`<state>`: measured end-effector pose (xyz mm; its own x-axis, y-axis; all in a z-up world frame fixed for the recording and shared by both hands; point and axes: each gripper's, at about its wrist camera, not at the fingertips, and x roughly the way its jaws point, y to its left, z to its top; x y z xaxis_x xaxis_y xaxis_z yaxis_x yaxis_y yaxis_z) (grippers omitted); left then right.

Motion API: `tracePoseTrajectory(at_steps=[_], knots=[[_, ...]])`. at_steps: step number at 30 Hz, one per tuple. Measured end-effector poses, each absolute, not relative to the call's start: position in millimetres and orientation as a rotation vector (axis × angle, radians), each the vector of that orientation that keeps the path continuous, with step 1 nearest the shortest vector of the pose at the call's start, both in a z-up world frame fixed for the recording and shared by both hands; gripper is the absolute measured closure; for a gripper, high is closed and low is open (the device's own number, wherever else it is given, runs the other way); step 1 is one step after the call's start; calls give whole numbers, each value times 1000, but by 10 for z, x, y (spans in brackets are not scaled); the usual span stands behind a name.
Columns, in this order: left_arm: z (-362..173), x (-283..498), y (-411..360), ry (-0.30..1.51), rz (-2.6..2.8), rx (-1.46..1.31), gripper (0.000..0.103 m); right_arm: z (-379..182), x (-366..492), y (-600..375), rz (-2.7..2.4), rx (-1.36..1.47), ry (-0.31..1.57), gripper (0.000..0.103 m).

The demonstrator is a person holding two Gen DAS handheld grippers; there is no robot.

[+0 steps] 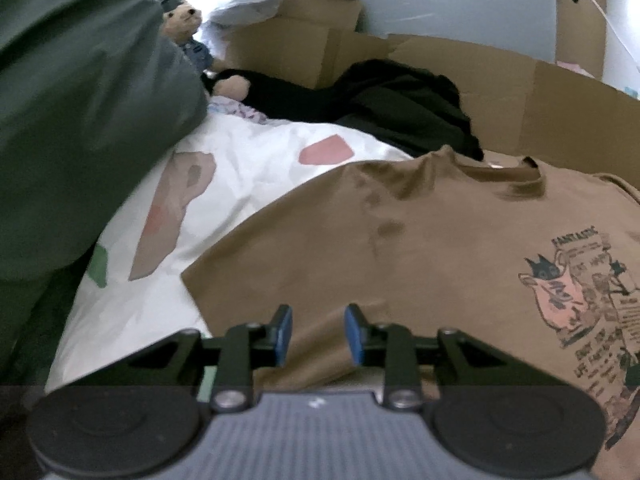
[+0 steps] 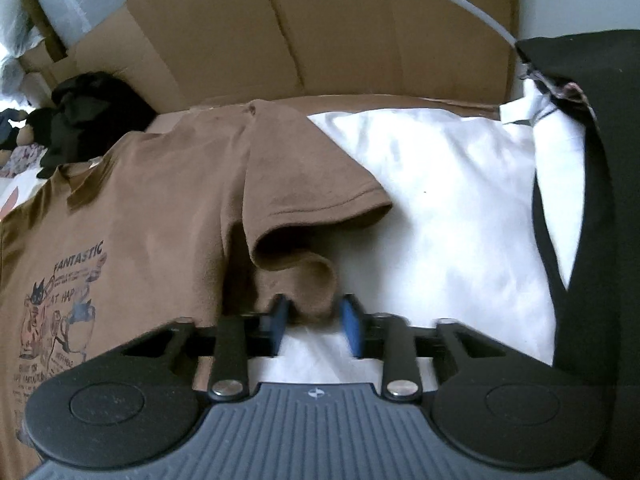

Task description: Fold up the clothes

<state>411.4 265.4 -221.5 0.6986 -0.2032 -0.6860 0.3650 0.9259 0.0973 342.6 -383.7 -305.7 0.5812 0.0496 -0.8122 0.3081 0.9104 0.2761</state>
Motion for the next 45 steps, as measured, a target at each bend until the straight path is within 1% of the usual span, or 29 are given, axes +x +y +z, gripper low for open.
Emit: tracePoseTrajectory(at_steps=[6, 11, 14, 16, 18, 19, 21, 24, 29, 32, 40, 45], knots=[[-2250, 4105, 2596, 738, -334, 239, 69, -2858, 3395, -3827, -152, 270, 957, 94], [-2229, 4083, 2566, 732, -348, 245, 67, -2529, 3290, -3904, -182, 152, 927, 94], [-2212, 4083, 2566, 728, -351, 242, 65, -2381, 3249, -3901, -178, 108, 914, 94], [-2205, 4079, 2568, 727, -352, 239, 65, -2371, 3259, -3897, -168, 118, 941, 94], [-2202, 4074, 2570, 727, -353, 236, 64, -2420, 3295, -3878, -161, 122, 982, 92], [-2203, 4071, 2572, 728, -353, 235, 63, -2449, 3314, -3867, -158, 123, 1003, 89], [-2211, 4067, 2579, 730, -354, 235, 61, -2472, 3331, -3851, -157, 125, 1010, 80], [-2243, 4061, 2591, 739, -356, 245, 60, -2445, 3329, -3872, -156, 165, 982, 67], [-2295, 4072, 2614, 750, -351, 241, 60, -2310, 3370, -3956, -208, 158, 919, 64], [-2293, 4083, 2605, 746, -351, 239, 60, -2281, 3465, -4014, -233, 137, 913, 64], [-2335, 4073, 2526, 752, -373, 266, 60, -2320, 3880, -4250, -278, 115, 888, 64], [-2397, 4094, 2491, 769, -376, 279, 60, -2447, 4133, -4409, -293, 95, 915, 64]])
